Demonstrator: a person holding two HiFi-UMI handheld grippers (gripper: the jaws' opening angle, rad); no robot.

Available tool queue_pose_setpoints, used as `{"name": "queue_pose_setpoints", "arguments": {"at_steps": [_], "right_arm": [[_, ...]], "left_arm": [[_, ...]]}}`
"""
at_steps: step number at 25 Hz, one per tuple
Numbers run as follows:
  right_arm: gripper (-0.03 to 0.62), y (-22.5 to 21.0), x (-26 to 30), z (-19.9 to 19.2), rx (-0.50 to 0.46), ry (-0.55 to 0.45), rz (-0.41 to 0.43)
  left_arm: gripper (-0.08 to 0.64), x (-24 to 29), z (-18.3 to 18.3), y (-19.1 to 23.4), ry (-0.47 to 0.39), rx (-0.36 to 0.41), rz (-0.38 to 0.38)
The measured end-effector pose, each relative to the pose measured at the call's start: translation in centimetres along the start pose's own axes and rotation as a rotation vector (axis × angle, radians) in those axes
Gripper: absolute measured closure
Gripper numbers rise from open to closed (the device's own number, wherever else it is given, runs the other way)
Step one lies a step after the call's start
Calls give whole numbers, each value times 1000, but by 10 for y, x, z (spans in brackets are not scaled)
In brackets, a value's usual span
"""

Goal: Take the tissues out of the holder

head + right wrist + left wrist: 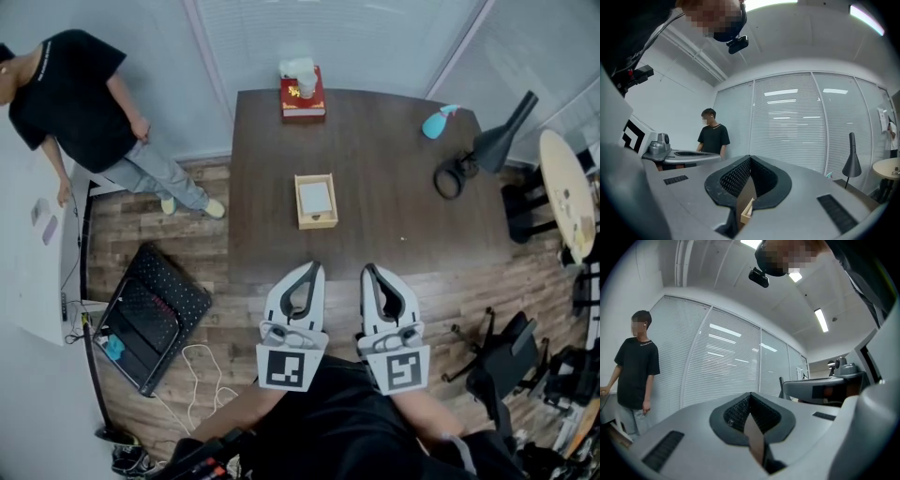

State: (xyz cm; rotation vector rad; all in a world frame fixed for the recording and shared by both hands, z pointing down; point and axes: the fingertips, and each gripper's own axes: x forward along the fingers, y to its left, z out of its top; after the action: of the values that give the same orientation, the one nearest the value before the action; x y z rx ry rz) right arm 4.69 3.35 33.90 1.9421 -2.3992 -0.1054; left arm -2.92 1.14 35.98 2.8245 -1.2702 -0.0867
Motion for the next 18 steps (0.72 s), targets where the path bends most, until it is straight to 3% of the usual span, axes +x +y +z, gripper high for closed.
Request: {"name": "queue_pose_setpoints", "arguments": {"at_steps": [8,15,18], "right_arm": [[583,-11,12,-17,-55,8,23],[583,-38,-4,-32,-12,36,76],[583,-49,-4,-23,14,10,105]], "left_arm": [[561,13,-2,11,-30,-56,48],[561,11,-6,-1,-2,-20,131],[561,15,-4,-6,-2,-53,191]]}}
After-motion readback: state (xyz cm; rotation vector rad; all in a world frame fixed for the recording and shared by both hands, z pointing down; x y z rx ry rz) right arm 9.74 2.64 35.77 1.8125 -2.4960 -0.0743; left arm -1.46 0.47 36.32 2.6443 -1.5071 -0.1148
